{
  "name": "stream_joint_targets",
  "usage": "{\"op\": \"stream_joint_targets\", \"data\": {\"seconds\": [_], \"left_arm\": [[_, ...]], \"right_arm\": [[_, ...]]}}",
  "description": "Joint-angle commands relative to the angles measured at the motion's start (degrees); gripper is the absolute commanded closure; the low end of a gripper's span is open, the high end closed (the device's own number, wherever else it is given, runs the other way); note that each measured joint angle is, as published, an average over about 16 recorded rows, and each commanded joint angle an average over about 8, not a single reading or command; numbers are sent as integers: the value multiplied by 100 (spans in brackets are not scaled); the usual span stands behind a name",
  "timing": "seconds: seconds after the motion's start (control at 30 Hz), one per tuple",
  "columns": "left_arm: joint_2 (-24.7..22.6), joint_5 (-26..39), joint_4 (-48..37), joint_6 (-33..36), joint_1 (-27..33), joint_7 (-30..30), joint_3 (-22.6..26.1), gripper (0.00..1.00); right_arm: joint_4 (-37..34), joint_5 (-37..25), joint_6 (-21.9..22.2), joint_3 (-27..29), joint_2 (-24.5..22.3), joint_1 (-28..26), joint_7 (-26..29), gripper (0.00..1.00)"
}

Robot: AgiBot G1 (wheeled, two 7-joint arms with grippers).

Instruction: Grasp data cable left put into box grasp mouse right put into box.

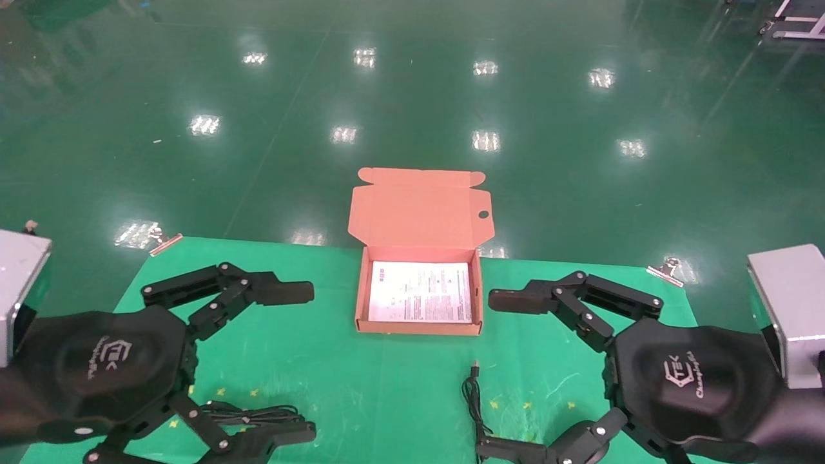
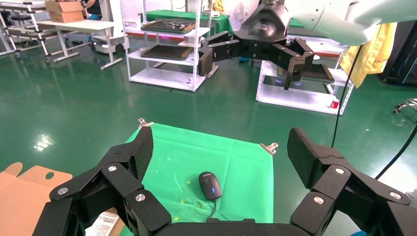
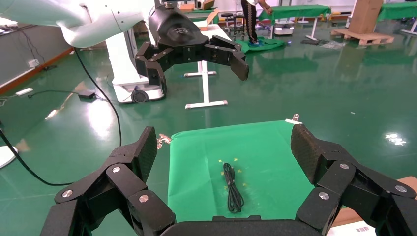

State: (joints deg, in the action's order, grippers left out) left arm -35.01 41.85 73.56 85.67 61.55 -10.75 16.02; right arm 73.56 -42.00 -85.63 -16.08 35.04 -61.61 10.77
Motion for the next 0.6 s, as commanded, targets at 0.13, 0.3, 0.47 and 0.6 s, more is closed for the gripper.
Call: {"op": "stream_joint_targets", "data": {"seconds": [0.13, 0.3, 0.47, 0.6], "left_arm": [[0, 0, 0, 0, 0, 0, 0, 0], [0, 0, 0, 0, 0, 0, 0, 0], [-5, 18, -7, -5, 10, 0, 11, 0], [-3, 25, -9, -16, 10, 3, 8, 0]], "right_arm": [[0, 0, 0, 0, 0, 0, 0, 0], [0, 0, 0, 0, 0, 0, 0, 0], [0, 2, -1, 1, 0, 1, 0, 0], [8, -26, 1, -6, -9, -5, -5, 0]]}}
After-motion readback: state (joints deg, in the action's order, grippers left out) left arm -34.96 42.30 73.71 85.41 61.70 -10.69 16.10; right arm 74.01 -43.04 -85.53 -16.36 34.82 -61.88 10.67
